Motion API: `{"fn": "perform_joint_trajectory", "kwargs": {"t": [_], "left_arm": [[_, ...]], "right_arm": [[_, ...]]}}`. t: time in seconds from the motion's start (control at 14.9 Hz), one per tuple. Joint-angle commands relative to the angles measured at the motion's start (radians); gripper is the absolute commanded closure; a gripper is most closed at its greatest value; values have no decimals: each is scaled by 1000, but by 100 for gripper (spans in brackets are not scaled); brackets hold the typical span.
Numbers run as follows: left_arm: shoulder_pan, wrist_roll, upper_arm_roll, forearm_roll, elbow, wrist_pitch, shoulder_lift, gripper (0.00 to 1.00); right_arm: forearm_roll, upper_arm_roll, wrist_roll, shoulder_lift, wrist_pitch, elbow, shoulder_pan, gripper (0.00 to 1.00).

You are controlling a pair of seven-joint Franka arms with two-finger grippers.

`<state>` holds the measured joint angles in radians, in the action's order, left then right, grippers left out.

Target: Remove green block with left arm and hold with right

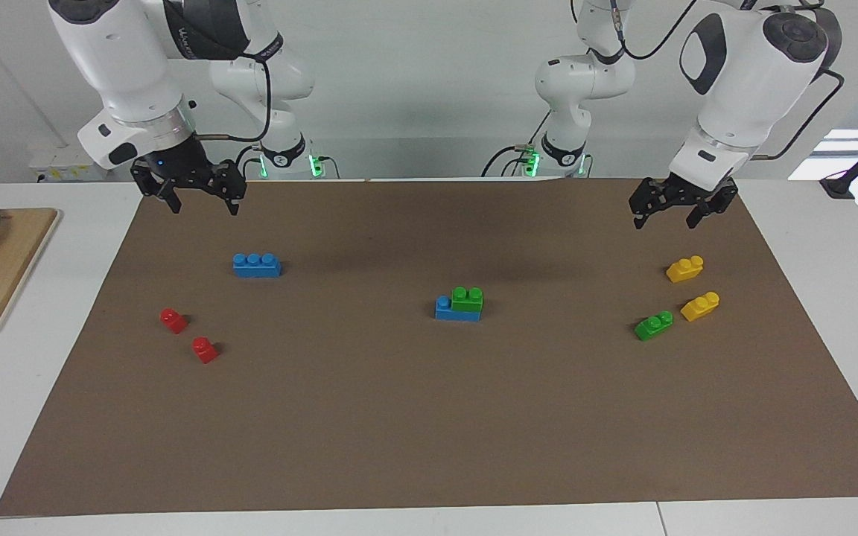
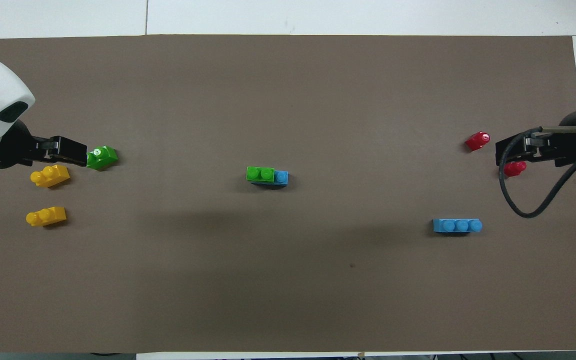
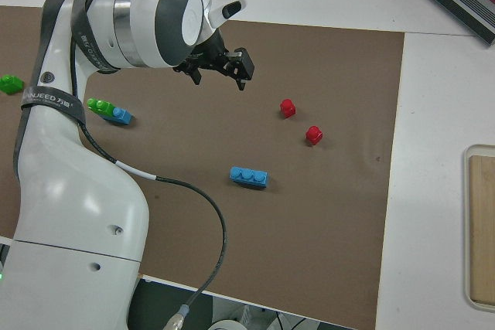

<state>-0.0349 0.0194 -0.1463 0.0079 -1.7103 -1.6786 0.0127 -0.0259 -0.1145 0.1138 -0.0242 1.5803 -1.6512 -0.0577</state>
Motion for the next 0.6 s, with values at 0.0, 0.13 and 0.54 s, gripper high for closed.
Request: {"fn": "perform_joint_trajectory", "kwargs": {"t": [0.0,0.13,0.54], "left_arm": [[3,11,2,17,-2,3,1,0],[3,11,2,17,-2,5,1,0],[7,11,1,15,-2,11,1,0]], "right_arm": [[-6,-8,-19,-23,12,-27,-13,0],[-2,-8,-14,-23,12,-27,-14,0],[-2,-8,-75,-23,13,-27,-14,0]]}}
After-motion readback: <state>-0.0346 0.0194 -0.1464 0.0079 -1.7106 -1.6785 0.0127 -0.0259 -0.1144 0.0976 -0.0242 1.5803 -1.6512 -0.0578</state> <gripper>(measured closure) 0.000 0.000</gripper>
